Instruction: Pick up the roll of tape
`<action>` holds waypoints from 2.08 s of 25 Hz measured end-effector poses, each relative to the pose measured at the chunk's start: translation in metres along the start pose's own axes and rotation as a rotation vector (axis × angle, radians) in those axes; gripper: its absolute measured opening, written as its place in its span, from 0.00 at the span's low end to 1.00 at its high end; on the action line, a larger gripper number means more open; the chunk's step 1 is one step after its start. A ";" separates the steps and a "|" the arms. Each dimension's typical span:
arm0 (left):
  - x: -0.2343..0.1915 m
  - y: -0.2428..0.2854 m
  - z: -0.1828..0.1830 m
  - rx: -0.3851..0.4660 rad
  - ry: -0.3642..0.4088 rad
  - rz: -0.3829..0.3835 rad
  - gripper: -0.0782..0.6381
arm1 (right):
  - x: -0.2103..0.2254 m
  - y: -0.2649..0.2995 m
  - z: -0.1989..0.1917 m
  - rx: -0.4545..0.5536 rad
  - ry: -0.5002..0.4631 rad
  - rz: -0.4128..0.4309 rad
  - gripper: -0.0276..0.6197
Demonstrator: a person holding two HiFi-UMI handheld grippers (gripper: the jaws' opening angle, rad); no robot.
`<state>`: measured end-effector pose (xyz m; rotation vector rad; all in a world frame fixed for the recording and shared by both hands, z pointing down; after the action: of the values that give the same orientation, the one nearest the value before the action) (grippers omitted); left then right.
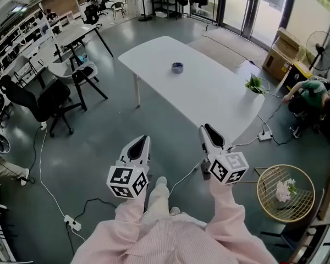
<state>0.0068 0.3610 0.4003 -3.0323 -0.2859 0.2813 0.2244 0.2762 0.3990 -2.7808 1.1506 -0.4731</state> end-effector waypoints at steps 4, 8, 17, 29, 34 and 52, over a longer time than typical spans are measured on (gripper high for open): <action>-0.015 0.021 -0.004 0.000 -0.010 -0.009 0.11 | 0.010 0.020 -0.008 -0.009 -0.001 -0.010 0.16; -0.034 0.051 -0.011 -0.014 -0.019 -0.018 0.11 | 0.026 0.049 -0.017 -0.020 0.005 -0.028 0.19; -0.099 0.126 -0.012 -0.059 -0.032 -0.035 0.11 | 0.054 0.137 -0.036 -0.027 0.031 -0.069 0.24; -0.172 0.237 -0.008 -0.100 -0.052 -0.118 0.11 | 0.090 0.242 -0.050 -0.033 0.028 -0.148 0.27; -0.191 0.270 -0.012 -0.105 -0.055 -0.164 0.11 | 0.101 0.270 -0.058 -0.021 0.018 -0.177 0.27; -0.229 0.356 -0.026 -0.137 -0.080 -0.164 0.11 | 0.165 0.340 -0.076 -0.051 0.060 -0.187 0.27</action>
<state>-0.1466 -0.0336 0.4303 -3.1106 -0.5795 0.3853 0.0810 -0.0790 0.4423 -2.9527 0.9302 -0.5548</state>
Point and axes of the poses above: the fingertips, and each gripper's own axes: y forward along the fingers, x to its right, z out of its top, the point moved 5 cm from there along -y, backward along the fingers, and after that the axes turned 10 degrees about x, right-handed, at the moved point
